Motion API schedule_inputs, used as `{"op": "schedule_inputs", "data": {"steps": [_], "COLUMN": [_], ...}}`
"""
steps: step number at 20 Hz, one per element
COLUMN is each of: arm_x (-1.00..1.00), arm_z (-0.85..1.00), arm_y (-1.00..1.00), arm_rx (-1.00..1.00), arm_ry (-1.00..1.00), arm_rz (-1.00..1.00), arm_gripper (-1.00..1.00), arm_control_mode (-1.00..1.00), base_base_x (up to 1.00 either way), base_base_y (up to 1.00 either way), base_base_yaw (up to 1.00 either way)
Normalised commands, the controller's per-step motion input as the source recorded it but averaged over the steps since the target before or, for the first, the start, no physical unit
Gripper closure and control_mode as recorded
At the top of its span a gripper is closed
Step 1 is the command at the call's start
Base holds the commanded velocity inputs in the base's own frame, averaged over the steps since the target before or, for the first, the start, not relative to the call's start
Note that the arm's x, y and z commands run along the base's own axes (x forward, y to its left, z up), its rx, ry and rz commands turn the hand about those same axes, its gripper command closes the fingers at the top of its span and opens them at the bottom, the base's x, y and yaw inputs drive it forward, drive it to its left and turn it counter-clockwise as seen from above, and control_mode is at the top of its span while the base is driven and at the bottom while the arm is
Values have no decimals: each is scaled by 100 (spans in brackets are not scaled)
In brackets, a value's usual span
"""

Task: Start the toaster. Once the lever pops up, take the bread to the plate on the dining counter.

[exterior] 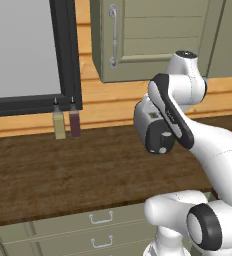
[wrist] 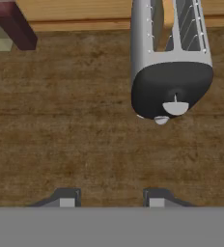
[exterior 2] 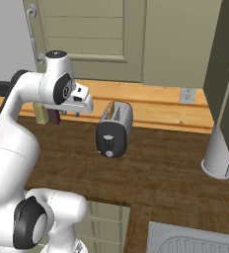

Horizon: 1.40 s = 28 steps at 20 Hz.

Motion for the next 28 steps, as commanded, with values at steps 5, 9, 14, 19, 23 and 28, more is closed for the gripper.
{"op": "schedule_inputs", "data": {"steps": [5, 9, 14, 19, 23, 28], "arm_x": [-28, -62, -10, 8, 16, 18], "arm_z": [-4, -16, -13, -9, -14, -38], "arm_y": [-5, -51, -40, -28, -20, 0], "arm_rx": [0, 6, 3, 0, 0, -3], "arm_ry": [0, -9, -2, -3, -7, -11], "arm_rz": [0, -2, 0, 0, 0, 7], "arm_gripper": [-100, -100, -100, -100, -100, -100], "arm_control_mode": [-100, -100, -100, -100, -100, -100], "base_base_x": [0, 0, 0, 0, 0, 0], "base_base_y": [0, 0, 0, 0, 0, 0], "base_base_yaw": [0, 0, 0, 0, 0, 0]}}
